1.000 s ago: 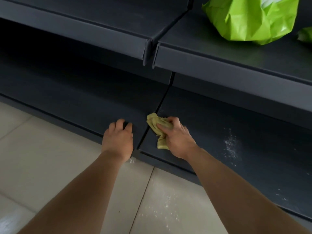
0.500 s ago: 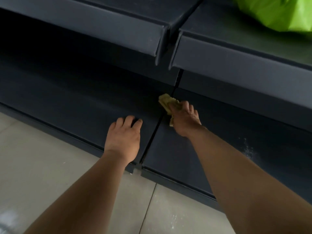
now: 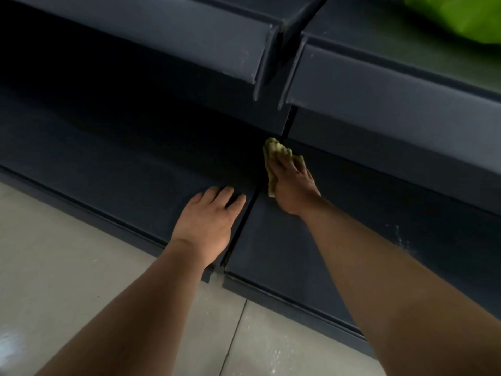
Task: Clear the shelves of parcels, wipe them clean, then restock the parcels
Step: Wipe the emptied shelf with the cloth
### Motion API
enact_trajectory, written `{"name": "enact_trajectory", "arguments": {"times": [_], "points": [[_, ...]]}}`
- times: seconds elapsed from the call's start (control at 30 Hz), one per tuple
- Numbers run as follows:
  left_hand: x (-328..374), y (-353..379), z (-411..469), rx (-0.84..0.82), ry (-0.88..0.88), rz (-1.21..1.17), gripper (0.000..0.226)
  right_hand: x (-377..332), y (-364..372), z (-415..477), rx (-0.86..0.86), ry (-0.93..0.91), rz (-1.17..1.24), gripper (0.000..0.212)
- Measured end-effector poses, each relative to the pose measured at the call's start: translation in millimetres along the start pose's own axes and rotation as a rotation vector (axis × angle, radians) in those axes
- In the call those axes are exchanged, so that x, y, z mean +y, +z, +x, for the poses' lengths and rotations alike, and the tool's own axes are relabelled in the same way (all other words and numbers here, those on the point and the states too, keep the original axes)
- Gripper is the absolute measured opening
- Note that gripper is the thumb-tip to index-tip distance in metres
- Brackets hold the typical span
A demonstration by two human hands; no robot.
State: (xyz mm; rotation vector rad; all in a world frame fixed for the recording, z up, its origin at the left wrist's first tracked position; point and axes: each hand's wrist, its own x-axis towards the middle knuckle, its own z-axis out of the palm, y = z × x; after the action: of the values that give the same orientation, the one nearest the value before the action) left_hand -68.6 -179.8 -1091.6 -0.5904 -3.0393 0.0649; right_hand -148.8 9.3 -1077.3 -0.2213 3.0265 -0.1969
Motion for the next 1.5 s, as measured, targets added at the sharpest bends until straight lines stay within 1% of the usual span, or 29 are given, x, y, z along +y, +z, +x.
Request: {"name": "enact_trajectory", "arguments": {"times": [0.1,0.23,0.4,0.5,0.57,0.7,0.73,0.83,0.97,1.07,1.13,1.27,1.37,1.5], "points": [[1,0,1,0.005,-0.004,-0.004,0.067,14,-6,13,0.000,0.072,-0.006,0.074],[6,-2,3,0.002,-0.044,-0.042,0.065,42,-9,11,-0.023,0.202,0.005,0.080],[6,-4,6,-0.038,-0.071,-0.069,0.066,61,-7,-11,0.028,0.397,0.075,0.077],[7,-5,6,-0.045,-0.075,-0.082,0.066,52,3,-25,0.043,0.410,0.099,0.075],[10,-6,5,-0.058,-0.090,-0.101,0.067,46,5,-27,0.053,0.356,0.120,0.079],[12,-4,4,-0.058,-0.111,-0.121,0.065,28,2,-12,0.014,0.023,0.009,0.083],[11,-3,4,-0.051,-0.115,-0.117,0.064,20,1,-11,0.007,-0.026,0.003,0.083],[12,-2,3,-0.041,-0.127,-0.120,0.063,-3,5,-27,0.030,-0.059,0.020,0.080],[12,-5,3,-0.040,-0.133,-0.141,0.062,-26,15,-64,0.040,-0.108,-0.045,0.070],[12,-8,6,-0.055,-0.167,-0.183,0.060,-27,20,-72,0.010,-0.044,-0.020,0.074],[16,-12,9,-0.091,-0.197,-0.207,0.057,-19,19,-68,-0.007,0.035,-0.040,0.076],[32,-18,6,-0.123,-0.223,-0.142,0.057,17,13,-77,-0.029,0.216,-0.035,0.074],[48,-17,-1,-0.074,-0.168,-0.135,0.062,57,6,-97,-0.035,0.285,0.007,0.073],[75,-19,-1,-0.050,-0.056,-0.194,0.061,105,-3,-129,-0.059,0.401,0.026,0.068]]}}
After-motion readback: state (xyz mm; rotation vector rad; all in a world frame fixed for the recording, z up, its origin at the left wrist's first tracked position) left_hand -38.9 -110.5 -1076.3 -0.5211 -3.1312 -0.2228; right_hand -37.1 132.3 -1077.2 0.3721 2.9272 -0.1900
